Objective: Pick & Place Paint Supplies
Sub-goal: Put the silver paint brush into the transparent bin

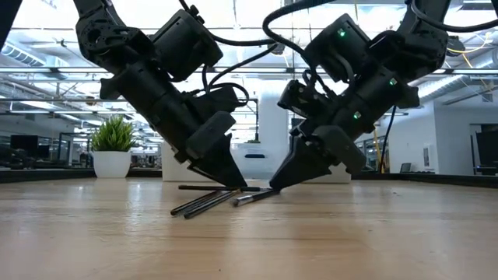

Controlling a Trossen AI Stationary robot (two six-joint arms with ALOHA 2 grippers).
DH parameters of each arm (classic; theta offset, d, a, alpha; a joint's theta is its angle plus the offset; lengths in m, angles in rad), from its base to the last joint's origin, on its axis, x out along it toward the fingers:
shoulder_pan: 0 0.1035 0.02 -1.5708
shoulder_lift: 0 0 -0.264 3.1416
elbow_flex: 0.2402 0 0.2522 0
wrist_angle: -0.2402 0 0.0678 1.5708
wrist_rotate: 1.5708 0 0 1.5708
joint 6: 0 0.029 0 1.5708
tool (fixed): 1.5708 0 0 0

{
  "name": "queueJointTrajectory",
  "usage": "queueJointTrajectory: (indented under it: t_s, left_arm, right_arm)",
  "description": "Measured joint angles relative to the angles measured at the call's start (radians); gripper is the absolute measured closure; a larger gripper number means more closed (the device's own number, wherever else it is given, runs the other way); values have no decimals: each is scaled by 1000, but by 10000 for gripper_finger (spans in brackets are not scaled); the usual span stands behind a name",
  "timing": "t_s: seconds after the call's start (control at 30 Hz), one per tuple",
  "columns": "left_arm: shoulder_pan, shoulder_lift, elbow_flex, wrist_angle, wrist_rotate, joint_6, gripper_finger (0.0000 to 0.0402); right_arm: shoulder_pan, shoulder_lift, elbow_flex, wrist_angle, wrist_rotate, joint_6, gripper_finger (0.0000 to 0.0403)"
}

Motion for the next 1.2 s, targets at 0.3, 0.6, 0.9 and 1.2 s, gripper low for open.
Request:
queueJointTrajectory:
  t_s: [0.3,0.6,0.9,1.2]
  left_arm:
    - [0,0,0,1,-3,0,266]
    - [0,0,0,2,-1,10,266]
    - [1,0,-1,13,0,18,266]
    - [1,0,-2,16,-2,20,266]
  right_arm:
    - [-20,-2,1,-57,-3,46,403]
    - [-15,-21,0,48,10,26,403]
    - [-47,0,-2,-13,34,29,403]
    - [-55,-5,0,-45,-59,53,403]
